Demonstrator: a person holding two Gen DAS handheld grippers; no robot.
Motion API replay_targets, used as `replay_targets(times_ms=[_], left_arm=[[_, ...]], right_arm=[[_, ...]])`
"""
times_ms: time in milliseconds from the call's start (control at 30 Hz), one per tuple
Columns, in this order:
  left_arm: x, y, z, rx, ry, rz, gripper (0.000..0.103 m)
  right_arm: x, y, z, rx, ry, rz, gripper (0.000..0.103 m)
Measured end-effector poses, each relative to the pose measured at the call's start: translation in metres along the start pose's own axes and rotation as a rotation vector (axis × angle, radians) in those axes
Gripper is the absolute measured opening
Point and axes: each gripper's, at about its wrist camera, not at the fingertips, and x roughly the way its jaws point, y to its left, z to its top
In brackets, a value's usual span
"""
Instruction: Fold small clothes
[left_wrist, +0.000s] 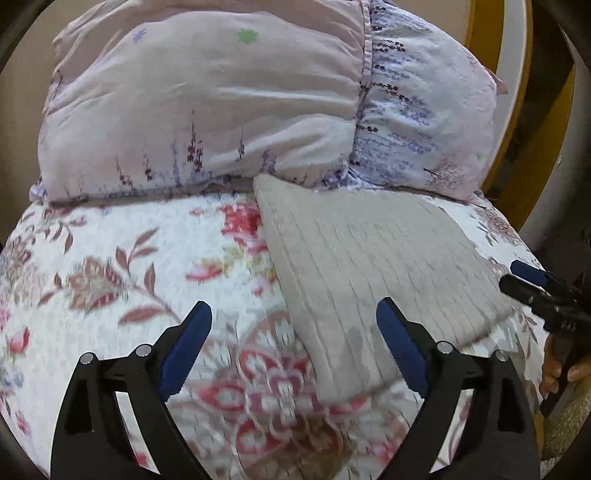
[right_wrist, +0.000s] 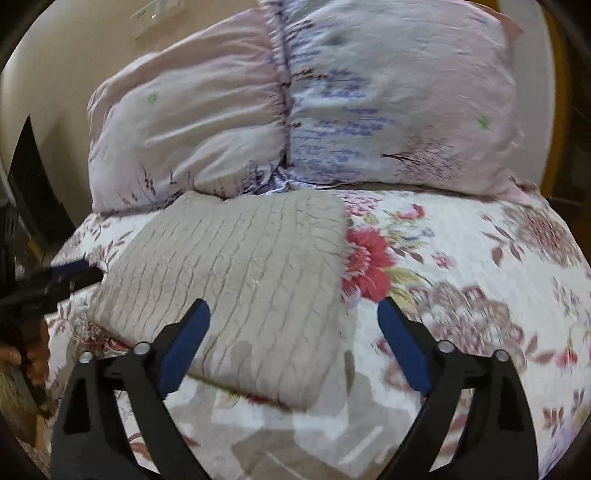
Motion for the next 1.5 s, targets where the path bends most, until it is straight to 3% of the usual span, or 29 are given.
replay_targets(times_ms=[100, 300, 400, 533, 833, 1067, 1500], left_arm=[[-0.006, -0.003, -0.012, -0.006, 0.013, 0.021, 0.102], [-0.008, -0.016, -0.034, 0.005, 0.067, 0.073, 0.102], [-0.004, -0.024, -0.043, 0.016, 0.1, 0.114, 0.102], [0.004, -0.028, -0.048, 0.008, 0.135, 0.112, 0.102], [0.022, -0.037, -0.054, 0.04, 0.214, 0.167, 0.102], [0.025, -0.04, -0.054, 0.062, 0.217, 0.181, 0.102], [0.025, -0.04, -0.055, 0.059, 0.187, 0.187, 0.102]], right_arm=[[-0.008, 0.001, -0.01, 0.02, -0.006, -0.039, 0.101], [-0.016, 0.015, -0.028, 0.012, -0.037, -0.144, 0.101], [-0.008, 0.016, -0.033, 0.044, 0.046, -0.114, 0.101], [0.007, 0.022, -0.04, 0.058, 0.146, -0.089, 0.101], [0.02, 0.038, -0.051, 0.031, 0.213, -0.145, 0.101], [0.026, 0.042, -0.055, 0.004, 0.24, -0.194, 0.101], [0.024, 0.041, -0.058, 0.014, 0.219, -0.209, 0.101]])
